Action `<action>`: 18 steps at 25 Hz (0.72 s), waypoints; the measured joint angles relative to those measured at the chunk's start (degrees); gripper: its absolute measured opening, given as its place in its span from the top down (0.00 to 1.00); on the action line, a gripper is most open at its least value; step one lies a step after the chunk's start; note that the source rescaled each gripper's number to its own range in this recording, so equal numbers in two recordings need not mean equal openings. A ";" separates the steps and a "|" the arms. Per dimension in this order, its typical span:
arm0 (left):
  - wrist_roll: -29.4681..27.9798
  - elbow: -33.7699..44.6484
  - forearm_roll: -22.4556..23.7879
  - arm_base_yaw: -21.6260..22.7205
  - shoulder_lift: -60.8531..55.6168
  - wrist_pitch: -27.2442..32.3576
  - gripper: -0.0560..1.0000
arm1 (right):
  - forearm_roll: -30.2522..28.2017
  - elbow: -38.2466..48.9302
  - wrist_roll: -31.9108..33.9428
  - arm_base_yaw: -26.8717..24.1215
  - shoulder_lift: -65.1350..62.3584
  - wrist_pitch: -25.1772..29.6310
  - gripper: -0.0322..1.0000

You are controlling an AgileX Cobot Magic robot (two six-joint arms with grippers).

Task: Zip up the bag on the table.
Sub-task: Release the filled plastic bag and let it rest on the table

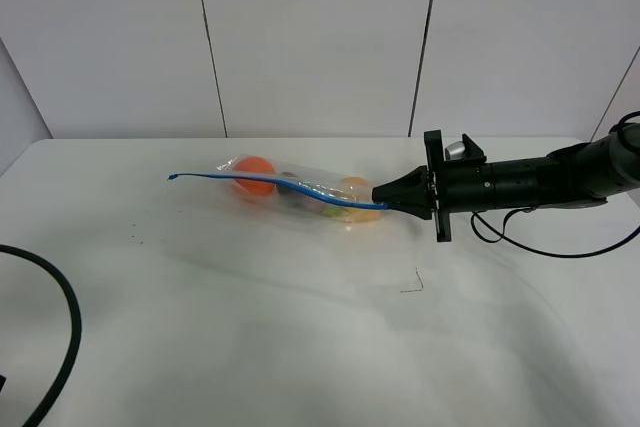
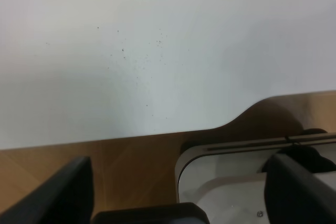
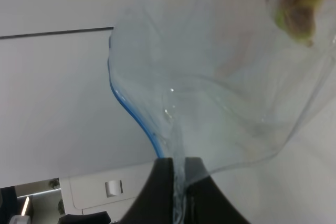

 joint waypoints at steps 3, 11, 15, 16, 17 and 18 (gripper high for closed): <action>0.00 0.00 0.00 0.00 -0.88 -0.14 0.00 | 0.00 0.00 0.00 0.00 0.00 0.00 0.97; 0.00 0.00 0.00 5.00 -11.38 -0.32 0.00 | 0.00 0.00 0.00 0.00 0.00 0.00 0.97; 0.00 0.00 0.00 5.30 -18.96 -0.27 0.00 | 0.00 0.00 0.00 0.00 0.00 0.00 0.97; 0.00 0.05 0.00 5.30 -20.97 -0.27 0.00 | 0.00 0.00 0.00 0.00 0.00 0.00 0.97; 0.00 0.11 0.00 5.30 -22.67 -0.27 0.00 | 0.00 0.00 0.00 0.00 0.00 0.00 0.97; 0.00 0.17 0.00 5.30 -24.60 -0.27 0.00 | 0.00 0.00 0.00 0.00 0.00 0.00 0.97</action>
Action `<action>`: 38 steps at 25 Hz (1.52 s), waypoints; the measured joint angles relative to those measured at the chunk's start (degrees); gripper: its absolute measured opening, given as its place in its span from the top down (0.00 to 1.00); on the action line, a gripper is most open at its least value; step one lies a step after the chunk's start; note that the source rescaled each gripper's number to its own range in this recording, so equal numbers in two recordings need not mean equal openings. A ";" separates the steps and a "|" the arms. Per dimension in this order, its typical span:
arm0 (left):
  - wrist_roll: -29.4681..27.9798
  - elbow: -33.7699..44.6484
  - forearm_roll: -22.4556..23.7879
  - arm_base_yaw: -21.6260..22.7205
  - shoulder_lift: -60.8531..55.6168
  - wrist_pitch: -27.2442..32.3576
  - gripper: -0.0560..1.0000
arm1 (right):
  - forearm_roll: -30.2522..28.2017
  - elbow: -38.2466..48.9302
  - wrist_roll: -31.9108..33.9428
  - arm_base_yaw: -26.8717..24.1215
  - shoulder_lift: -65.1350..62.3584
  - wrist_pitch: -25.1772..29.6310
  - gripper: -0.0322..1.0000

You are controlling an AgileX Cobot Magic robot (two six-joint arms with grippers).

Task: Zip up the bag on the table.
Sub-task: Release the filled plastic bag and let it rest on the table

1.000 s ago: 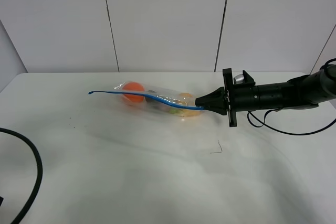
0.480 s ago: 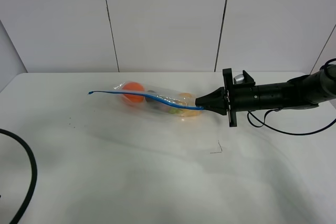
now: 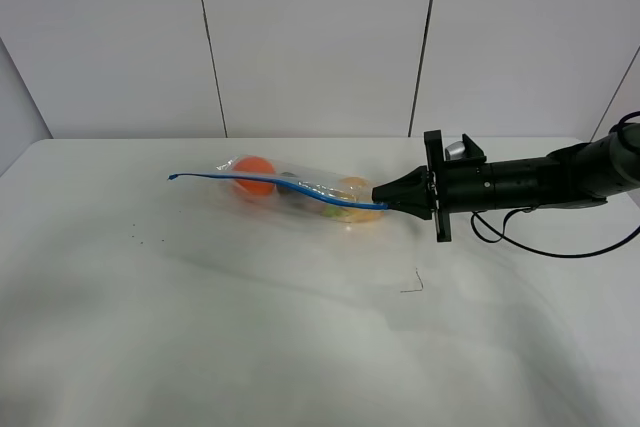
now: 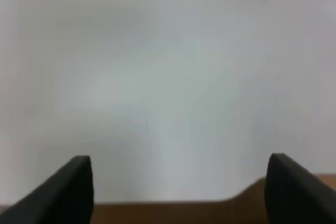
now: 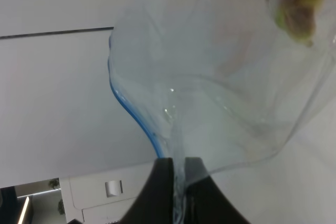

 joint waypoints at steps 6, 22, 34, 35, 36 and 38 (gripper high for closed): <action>0.00 0.11 0.05 0.00 -9.52 0.05 0.00 | 0.00 0.00 0.00 0.00 0.00 0.00 0.97; 0.00 0.11 0.28 -1.79 -10.72 0.10 0.00 | 0.00 0.00 0.03 0.00 0.00 0.00 0.94; -0.20 0.18 0.28 -1.79 -10.72 0.10 0.00 | -17.06 -10.89 9.14 0.00 0.00 0.12 0.01; -0.20 0.18 0.28 -1.79 -10.72 0.10 0.00 | -22.37 -14.24 11.78 0.00 0.05 0.17 0.00; -0.20 0.18 0.28 -1.79 -10.72 0.10 0.00 | -28.25 -17.13 15.37 0.05 0.05 0.23 0.00; -0.20 0.18 0.28 -1.79 -10.72 0.10 0.00 | -39.99 -24.15 22.92 0.65 0.05 0.16 0.00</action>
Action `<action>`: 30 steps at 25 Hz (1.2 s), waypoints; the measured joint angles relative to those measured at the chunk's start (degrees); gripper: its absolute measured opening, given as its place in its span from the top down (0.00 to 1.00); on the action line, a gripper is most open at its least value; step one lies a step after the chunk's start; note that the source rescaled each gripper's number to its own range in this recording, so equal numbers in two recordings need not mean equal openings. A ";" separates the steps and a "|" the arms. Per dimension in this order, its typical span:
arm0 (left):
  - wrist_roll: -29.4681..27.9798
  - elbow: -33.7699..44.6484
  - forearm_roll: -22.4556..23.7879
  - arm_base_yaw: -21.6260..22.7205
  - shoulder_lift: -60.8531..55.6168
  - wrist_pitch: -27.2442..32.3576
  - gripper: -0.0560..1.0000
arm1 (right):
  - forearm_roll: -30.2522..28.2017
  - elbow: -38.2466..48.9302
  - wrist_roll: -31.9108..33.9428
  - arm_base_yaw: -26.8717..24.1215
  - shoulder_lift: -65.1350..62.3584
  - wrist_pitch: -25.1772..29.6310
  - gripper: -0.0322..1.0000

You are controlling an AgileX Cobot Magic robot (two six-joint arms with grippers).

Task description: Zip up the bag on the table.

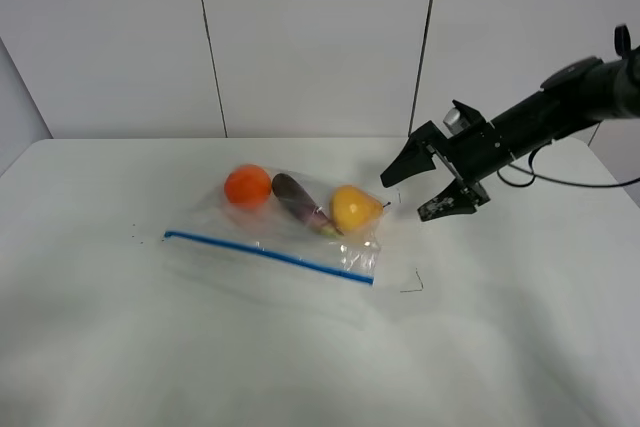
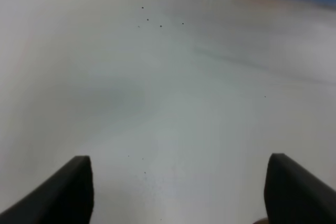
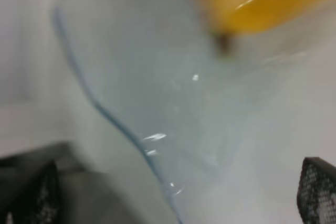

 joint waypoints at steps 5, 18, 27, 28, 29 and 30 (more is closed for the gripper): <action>0.00 0.00 0.00 0.00 0.00 0.00 0.00 | -26.57 -13.67 13.50 1.65 0.00 -0.28 0.00; 0.00 0.00 0.00 0.00 0.00 0.00 0.00 | -43.99 -15.42 21.29 1.49 -6.09 -0.43 0.00; -0.04 0.00 0.00 0.00 0.00 0.00 0.00 | -45.85 5.18 21.42 1.49 -21.55 -0.33 0.00; -0.04 0.00 0.00 0.00 0.00 0.00 0.00 | -45.85 8.19 21.42 1.49 -23.66 -0.33 0.00; -0.04 0.00 0.00 0.00 0.00 0.00 0.00 | -45.85 11.27 21.42 1.49 -25.52 -0.28 0.00; -0.04 0.00 0.00 0.00 0.00 0.00 0.00 | -45.78 13.89 21.42 1.49 -27.80 -0.28 0.00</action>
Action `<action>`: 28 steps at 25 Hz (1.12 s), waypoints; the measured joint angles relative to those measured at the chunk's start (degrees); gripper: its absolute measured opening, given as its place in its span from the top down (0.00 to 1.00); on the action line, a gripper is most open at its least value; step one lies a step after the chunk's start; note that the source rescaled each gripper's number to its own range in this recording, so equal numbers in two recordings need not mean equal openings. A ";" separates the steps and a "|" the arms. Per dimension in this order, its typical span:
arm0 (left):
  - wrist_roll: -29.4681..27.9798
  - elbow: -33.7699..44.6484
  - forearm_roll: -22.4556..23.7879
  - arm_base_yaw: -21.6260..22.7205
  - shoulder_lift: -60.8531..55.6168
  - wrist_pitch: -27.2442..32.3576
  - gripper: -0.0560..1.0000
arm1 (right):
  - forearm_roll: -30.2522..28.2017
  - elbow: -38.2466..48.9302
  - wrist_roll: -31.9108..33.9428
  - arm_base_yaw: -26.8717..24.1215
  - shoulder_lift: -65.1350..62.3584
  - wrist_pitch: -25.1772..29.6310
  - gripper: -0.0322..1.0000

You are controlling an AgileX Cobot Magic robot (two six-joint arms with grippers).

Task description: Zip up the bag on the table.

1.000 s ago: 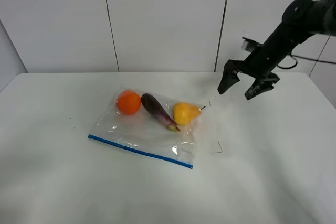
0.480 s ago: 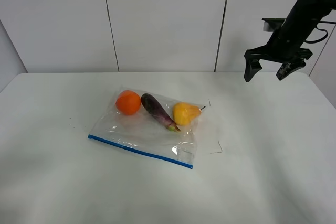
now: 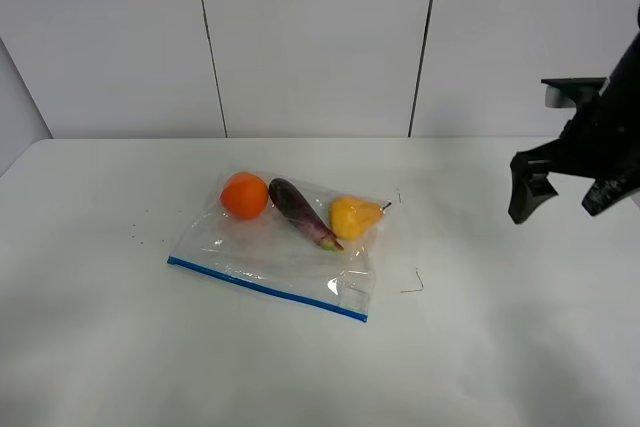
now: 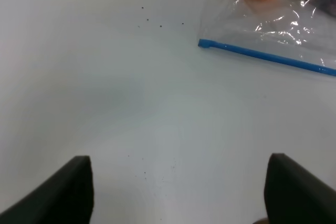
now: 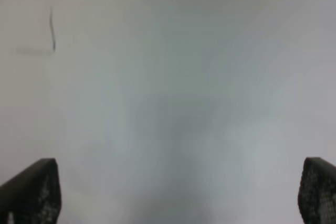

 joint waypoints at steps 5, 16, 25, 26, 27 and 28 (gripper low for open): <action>0.00 0.00 0.00 0.00 0.00 0.00 0.00 | 0.11 15.56 0.00 0.00 -11.83 0.06 0.00; 0.00 0.00 0.00 0.00 0.00 0.00 0.00 | 0.56 39.10 0.00 0.00 -44.93 -12.19 0.00; 0.00 0.00 0.00 0.00 0.00 0.00 0.00 | 0.96 41.56 0.00 0.00 -71.13 -11.61 0.00; 0.00 0.00 0.00 0.00 0.00 0.00 0.00 | 1.01 41.56 0.00 0.00 -73.46 -11.59 0.00; 0.00 0.00 0.00 0.00 0.00 0.00 0.00 | 1.02 41.56 0.00 0.00 -75.25 -11.54 0.00; 0.00 0.00 0.00 0.00 0.00 0.00 0.00 | 1.07 41.56 0.00 0.00 -77.18 -11.54 0.00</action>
